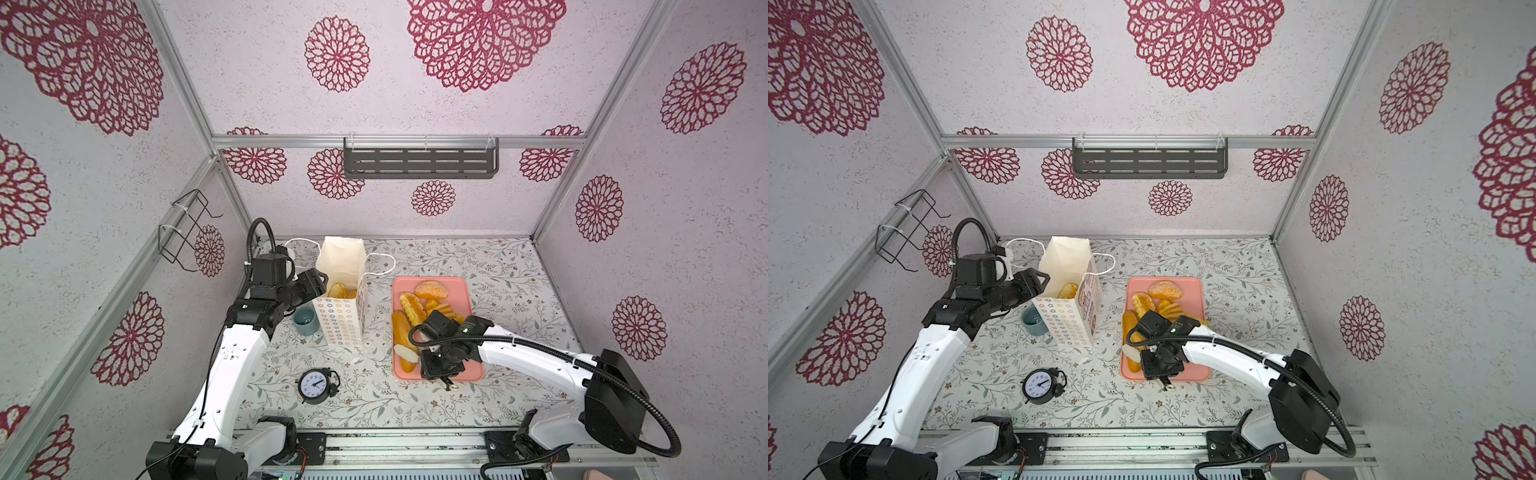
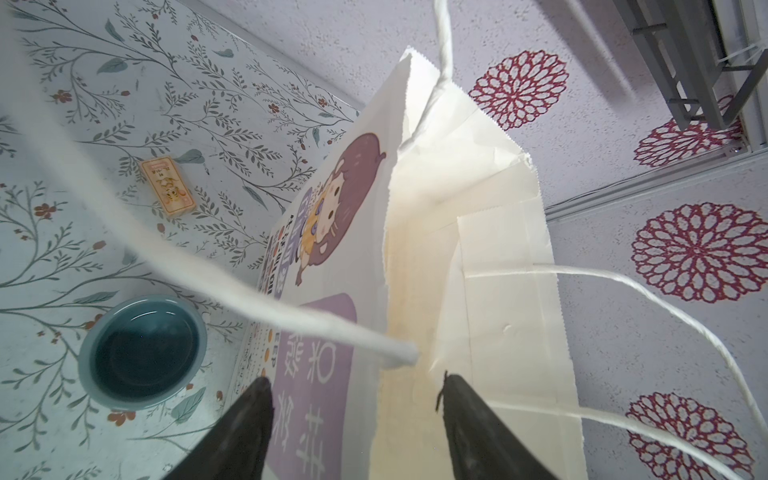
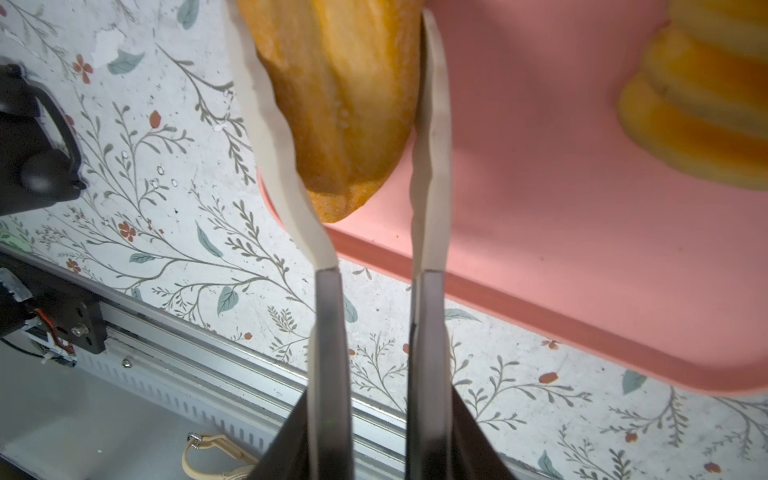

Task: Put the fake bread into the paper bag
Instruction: 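Close the tongs on the long baguette with right gripper, then lift the baguette with the tongs and carry it over the bag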

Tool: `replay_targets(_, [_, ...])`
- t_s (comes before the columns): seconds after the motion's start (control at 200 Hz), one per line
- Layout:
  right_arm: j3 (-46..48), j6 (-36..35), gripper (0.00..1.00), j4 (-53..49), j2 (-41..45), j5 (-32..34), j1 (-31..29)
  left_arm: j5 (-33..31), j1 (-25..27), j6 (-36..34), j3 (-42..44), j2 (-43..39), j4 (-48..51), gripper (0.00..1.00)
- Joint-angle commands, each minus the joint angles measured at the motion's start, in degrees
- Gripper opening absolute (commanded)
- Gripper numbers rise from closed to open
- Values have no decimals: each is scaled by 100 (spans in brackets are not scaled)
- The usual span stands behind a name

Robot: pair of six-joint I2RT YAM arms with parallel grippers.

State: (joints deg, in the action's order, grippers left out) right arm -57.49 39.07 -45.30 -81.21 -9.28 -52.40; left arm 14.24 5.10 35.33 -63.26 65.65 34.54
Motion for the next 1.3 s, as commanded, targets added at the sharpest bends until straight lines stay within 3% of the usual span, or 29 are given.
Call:
replay_targets(0.0, [-69,21,36,29,424,29,-18,-9,72,-36,-62,19,-106,68])
replay_targets(0.75, [-307,39,35,-50,1227,189,90,-55,70,-21,-298,1,60,64])
replay_targets(1.296, [-1288,-392,34,-439,1694,215,1090,-150,70,-27,-309,-111,119,47])
